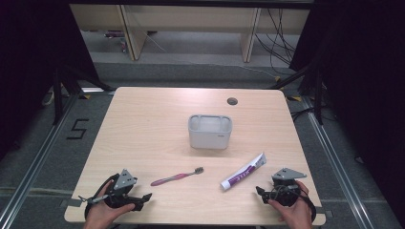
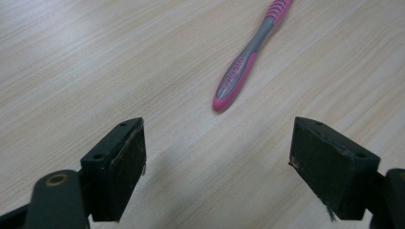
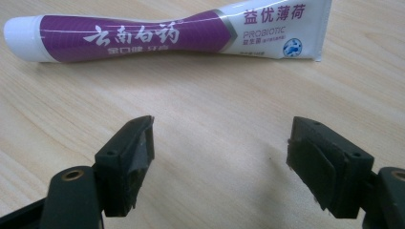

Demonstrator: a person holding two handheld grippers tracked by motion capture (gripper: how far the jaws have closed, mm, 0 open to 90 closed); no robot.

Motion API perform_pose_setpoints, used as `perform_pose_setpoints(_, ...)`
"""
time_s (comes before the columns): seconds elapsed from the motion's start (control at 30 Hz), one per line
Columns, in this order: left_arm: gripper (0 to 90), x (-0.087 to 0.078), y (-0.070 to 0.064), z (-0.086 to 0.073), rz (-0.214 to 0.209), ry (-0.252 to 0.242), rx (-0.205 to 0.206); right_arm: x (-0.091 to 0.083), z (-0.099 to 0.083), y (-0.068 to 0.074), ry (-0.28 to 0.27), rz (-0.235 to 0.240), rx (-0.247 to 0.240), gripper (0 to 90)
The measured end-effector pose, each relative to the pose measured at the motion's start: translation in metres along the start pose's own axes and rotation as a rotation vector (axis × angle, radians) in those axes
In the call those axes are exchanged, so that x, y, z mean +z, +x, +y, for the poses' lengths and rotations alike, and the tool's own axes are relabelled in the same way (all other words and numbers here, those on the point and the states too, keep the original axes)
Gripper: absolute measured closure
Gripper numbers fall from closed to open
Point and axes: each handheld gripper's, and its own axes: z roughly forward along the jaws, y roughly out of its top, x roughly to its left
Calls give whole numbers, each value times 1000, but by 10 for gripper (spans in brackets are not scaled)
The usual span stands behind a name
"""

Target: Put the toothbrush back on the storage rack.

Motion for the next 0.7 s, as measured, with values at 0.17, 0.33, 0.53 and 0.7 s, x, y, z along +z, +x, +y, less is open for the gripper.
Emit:
perform_pose_setpoints(0.17,205,0,1,1,-7,4,-2,-1,0,1,-3,-2,0,253)
perform_pose_setpoints(0.33,207,2,1,4,-8,5,4,1,0,-1,-19,9,-15,253)
perform_pose_setpoints(0.53,207,3,1,9,-12,1,-17,0,1,2,-11,7,38,255)
perform_pose_setpoints(0.7,230,7,-2,12,-15,14,6,0,1,0,-16,14,14,258)
